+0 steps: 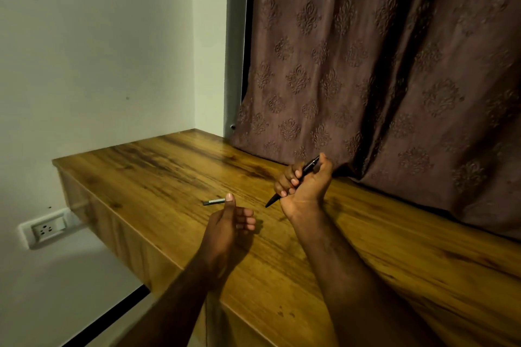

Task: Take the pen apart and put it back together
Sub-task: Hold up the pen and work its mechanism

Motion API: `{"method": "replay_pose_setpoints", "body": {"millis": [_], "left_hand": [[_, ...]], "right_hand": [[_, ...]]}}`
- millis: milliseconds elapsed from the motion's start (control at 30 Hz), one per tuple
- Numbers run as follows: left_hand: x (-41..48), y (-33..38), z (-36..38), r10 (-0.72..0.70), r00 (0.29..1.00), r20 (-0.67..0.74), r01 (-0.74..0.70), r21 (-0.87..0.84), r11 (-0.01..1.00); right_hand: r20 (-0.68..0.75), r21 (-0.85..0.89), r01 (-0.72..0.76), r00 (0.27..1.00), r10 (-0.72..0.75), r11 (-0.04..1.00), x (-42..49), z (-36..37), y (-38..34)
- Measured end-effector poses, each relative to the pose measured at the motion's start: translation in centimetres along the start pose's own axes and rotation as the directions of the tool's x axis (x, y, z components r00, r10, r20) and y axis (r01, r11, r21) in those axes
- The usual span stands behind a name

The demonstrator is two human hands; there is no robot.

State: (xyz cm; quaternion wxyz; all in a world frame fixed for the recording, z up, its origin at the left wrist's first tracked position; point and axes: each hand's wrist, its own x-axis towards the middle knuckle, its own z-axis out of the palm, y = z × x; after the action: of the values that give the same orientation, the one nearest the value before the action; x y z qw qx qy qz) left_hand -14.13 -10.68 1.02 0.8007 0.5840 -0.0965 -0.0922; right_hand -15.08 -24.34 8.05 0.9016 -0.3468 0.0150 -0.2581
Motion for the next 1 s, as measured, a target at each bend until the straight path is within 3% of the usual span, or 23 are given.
{"method": "replay_pose_setpoints", "body": {"millis": [267, 533, 867, 1000], "left_hand": [[0.2, -0.4, -0.3, 0.013, 1.0, 0.025, -0.015, 0.078, 0.997], [0.0, -0.3, -0.4, 0.044, 0.998, 0.04, -0.049, 0.144, 0.988], [-0.9, 0.4, 0.3, 0.01, 0.997, 0.083, -0.011, 0.013, 1.0], [-0.7, 0.3, 0.1, 0.013, 0.998, 0.068, -0.017, 0.055, 0.998]], "right_hand": [[-0.011, -0.088, -0.031, 0.999, 0.03, 0.996, -0.6, 0.0, 0.7], [0.072, -0.09, -0.043, 0.996, 0.05, 0.995, -1.0, 0.3, 0.6], [0.089, -0.149, -0.057, 0.994, 0.07, 0.987, -1.3, 0.7, 0.6], [0.1, -0.139, -0.053, 0.993, 0.067, 0.989, -1.4, 0.7, 0.7]]}}
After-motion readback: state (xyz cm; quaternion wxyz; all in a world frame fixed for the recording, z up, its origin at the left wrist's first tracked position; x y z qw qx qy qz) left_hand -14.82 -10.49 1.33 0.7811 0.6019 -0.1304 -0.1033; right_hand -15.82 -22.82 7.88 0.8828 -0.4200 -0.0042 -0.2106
